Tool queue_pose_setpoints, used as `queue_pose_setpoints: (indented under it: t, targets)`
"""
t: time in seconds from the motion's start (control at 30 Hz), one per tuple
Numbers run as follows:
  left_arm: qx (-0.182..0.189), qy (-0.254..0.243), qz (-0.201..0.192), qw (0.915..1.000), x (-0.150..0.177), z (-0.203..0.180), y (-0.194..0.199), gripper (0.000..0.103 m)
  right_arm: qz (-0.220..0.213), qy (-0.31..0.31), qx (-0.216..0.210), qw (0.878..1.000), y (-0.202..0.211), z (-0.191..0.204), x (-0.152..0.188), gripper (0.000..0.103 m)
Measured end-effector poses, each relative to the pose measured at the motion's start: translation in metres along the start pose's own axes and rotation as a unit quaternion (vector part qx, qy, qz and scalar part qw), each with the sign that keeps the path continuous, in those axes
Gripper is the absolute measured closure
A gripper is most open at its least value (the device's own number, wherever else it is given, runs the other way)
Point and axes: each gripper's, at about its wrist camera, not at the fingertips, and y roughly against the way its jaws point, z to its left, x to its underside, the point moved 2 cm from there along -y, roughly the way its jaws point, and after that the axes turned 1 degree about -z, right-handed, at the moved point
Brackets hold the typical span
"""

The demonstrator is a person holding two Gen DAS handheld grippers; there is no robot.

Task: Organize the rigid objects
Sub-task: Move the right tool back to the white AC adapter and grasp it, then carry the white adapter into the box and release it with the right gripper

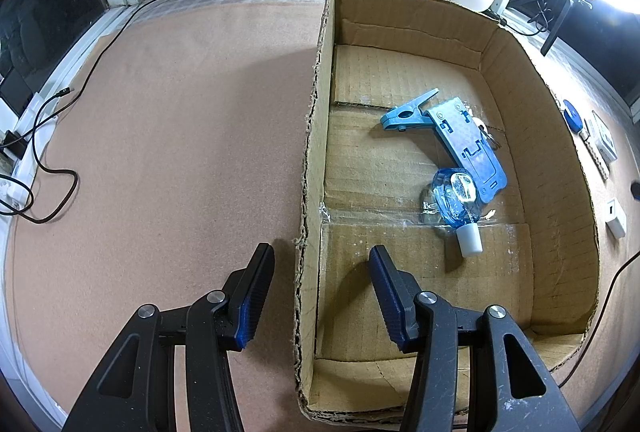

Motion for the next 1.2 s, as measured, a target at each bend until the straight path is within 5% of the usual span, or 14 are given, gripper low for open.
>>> queue_pose_setpoints:
  t: [0.47,1.03,1.2]
  targets:
    - [0.001,0.002,0.001,1.0000,0.001,0.000,0.000,0.049,0.053,0.150,0.087,0.983,-0.032,0.030,0.013,0.049]
    - [0.002,0.003,0.001,1.0000,0.000,0.002,0.000,0.049,0.057,0.081,0.081,0.992,-0.036,0.000,0.007,0.049]
    - [0.003,0.002,0.002,1.0000,0.000,0.003,0.000,0.049,0.059,0.064,0.072,0.994,-0.039,0.000,0.011,0.067]
